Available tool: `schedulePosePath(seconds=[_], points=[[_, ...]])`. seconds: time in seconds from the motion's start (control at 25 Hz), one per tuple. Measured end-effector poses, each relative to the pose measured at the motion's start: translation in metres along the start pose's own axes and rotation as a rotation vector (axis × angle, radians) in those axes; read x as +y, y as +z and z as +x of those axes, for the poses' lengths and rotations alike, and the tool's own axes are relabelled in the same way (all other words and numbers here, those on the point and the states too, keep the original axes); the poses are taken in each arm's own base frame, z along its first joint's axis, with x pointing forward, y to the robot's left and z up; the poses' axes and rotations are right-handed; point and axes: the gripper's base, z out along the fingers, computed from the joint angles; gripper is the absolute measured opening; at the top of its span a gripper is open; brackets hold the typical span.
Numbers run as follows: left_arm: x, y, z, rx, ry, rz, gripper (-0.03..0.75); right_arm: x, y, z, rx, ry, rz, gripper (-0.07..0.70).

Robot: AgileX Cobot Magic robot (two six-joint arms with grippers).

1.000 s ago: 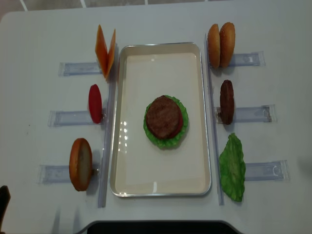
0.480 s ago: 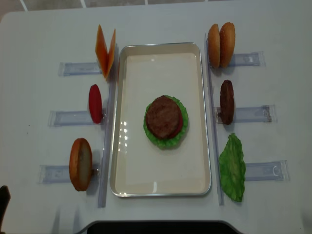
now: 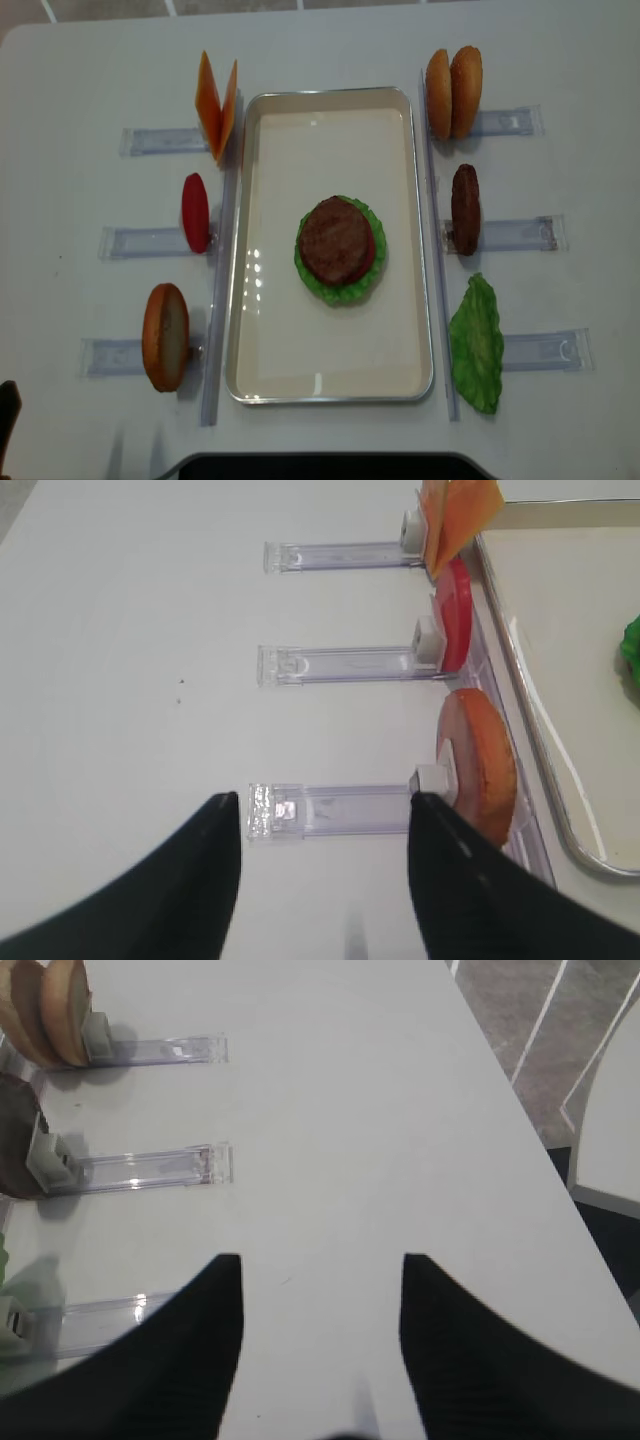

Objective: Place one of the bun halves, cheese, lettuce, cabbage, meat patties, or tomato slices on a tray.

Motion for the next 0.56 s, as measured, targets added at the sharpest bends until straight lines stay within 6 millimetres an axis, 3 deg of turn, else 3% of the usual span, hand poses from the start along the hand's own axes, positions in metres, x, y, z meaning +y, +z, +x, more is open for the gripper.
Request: schedulePosePath(seconds=[0.56], points=[[0.0, 0.0, 0.0, 0.0, 0.0, 0.0, 0.408, 0.0006, -0.0003, 0.0001, -0.002, 0.003, -0.006, 0.345]])
